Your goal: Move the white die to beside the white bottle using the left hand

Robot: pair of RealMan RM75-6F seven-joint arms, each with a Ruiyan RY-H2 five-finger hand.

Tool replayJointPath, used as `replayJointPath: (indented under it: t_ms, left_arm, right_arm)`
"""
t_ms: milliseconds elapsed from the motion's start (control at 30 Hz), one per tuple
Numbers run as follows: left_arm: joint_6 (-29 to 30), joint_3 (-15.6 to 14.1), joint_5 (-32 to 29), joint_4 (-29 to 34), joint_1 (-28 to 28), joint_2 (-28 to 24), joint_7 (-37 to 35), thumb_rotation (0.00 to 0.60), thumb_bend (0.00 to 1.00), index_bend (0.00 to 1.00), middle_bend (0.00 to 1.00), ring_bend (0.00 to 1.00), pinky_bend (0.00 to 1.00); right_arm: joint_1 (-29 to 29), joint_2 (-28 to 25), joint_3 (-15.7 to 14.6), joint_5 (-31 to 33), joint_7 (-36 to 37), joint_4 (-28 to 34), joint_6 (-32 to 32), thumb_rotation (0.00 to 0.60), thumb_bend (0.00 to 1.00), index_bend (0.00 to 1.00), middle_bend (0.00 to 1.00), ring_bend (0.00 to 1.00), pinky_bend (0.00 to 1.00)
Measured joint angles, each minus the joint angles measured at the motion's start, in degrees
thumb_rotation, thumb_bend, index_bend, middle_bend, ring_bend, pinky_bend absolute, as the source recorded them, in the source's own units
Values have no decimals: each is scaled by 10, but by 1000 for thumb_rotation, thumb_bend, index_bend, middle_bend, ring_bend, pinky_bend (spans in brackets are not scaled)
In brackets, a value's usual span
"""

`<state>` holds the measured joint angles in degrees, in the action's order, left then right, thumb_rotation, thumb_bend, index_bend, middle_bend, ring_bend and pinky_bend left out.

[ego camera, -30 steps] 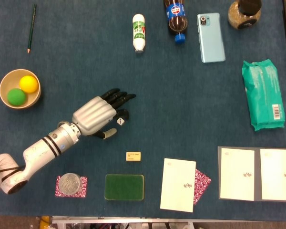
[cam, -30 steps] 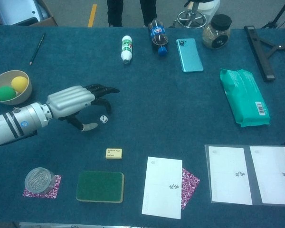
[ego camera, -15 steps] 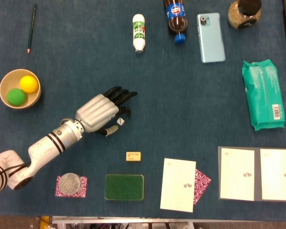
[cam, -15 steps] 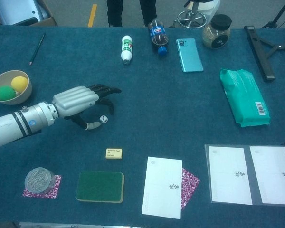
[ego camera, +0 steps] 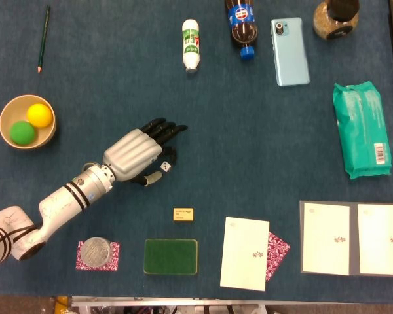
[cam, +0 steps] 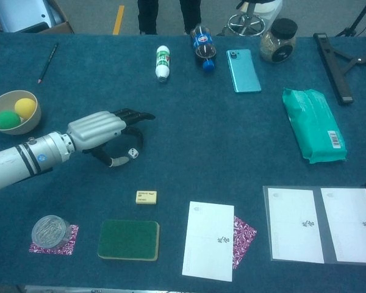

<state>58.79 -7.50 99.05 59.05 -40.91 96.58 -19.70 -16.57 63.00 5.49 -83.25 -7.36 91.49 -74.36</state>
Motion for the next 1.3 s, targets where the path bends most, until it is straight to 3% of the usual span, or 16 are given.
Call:
replayJointPath:
  t_ms: [767, 1300]
  left_arm:
    - [6, -4, -8, -33, 1, 23, -17, 600, 338, 447, 0, 0, 0]
    - [20, -4, -11, -32, 5, 23, -20, 600, 338, 553, 0, 0, 0]
  right_arm:
    - [4, 0, -2, 2, 2, -3, -1, 600, 176, 553, 363, 304, 437]
    - [6, 4, -3, 4, 4, -8, 0, 600, 175, 553, 363, 304, 437]
